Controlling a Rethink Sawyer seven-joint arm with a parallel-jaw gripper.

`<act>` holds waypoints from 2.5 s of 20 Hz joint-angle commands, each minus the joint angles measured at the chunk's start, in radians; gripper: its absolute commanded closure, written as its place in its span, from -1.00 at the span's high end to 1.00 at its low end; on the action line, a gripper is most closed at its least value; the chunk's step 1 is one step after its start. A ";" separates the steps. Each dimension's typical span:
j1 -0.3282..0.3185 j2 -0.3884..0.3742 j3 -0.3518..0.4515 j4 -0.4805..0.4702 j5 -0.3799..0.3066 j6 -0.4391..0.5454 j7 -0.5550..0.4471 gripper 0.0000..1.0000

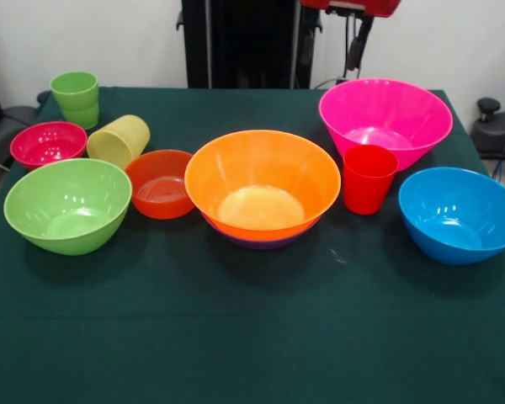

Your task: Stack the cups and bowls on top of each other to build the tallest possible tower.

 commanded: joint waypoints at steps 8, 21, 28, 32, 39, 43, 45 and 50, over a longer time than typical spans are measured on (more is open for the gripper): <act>-0.013 0.087 0.024 0.148 -0.008 -0.214 0.082 1.00; -0.024 0.100 0.018 0.178 -0.013 -0.281 0.073 1.00; -0.029 0.104 0.013 0.190 -0.019 -0.300 0.074 1.00; -0.032 0.111 0.013 0.190 -0.019 -0.306 0.076 1.00; -0.035 0.111 0.005 0.224 -0.011 -0.348 0.104 1.00; -0.036 0.120 0.001 0.242 -0.010 -0.383 0.113 1.00; -0.033 0.128 -0.004 0.251 -0.004 -0.412 0.130 1.00; -0.005 0.144 -0.023 0.254 -0.012 -0.436 0.140 1.00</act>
